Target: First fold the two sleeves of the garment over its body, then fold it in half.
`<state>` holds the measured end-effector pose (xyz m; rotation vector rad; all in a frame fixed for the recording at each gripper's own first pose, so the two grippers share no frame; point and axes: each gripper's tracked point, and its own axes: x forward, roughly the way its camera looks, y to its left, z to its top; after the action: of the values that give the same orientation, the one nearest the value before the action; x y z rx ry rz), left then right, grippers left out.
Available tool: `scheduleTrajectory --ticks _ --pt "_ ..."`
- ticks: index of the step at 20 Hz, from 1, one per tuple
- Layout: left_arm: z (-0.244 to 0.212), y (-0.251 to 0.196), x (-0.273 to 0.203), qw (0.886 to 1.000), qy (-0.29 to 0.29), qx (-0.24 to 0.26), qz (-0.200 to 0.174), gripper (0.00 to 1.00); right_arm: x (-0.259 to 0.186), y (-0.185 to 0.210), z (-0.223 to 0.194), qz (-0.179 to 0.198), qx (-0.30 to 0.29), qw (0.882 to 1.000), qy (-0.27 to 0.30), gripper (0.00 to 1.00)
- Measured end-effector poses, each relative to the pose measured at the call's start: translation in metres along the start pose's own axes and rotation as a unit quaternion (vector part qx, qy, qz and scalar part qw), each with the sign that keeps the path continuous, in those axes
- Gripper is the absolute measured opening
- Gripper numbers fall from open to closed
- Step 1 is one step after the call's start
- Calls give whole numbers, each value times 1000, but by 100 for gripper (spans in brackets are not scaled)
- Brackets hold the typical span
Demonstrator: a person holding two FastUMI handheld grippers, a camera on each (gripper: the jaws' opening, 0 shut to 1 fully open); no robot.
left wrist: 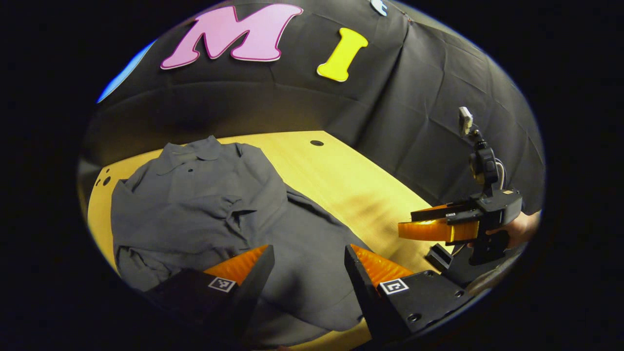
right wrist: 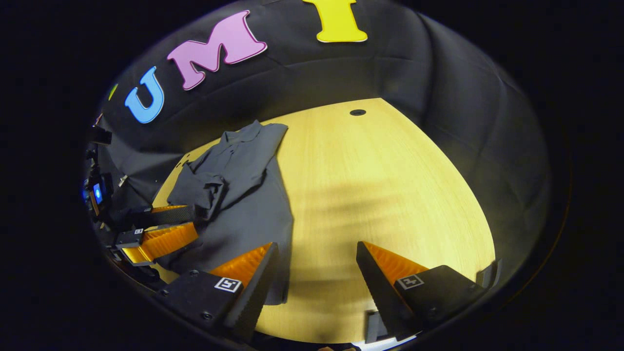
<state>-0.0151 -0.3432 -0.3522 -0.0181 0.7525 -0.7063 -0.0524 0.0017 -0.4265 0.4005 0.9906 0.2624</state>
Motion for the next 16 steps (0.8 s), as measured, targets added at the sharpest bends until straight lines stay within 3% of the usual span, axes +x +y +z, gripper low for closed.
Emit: scheduleTrajectory --ticks 3,4,7,16 --pt "-8 25 -35 1000 -7 10 24 91 -4 22 -11 6 -6 1000 7 99" --pt "-14 36 -47 999 -6 10 34 96 -6 28 -17 6 -11 1000 11 99" --pt "-33 78 -87 997 -5 -8 81 96 -8 41 -28 2 -26 999 21 99" --pt "-107 207 -188 970 8 -67 232 96 1 56 -51 -21 -38 998 45 99"
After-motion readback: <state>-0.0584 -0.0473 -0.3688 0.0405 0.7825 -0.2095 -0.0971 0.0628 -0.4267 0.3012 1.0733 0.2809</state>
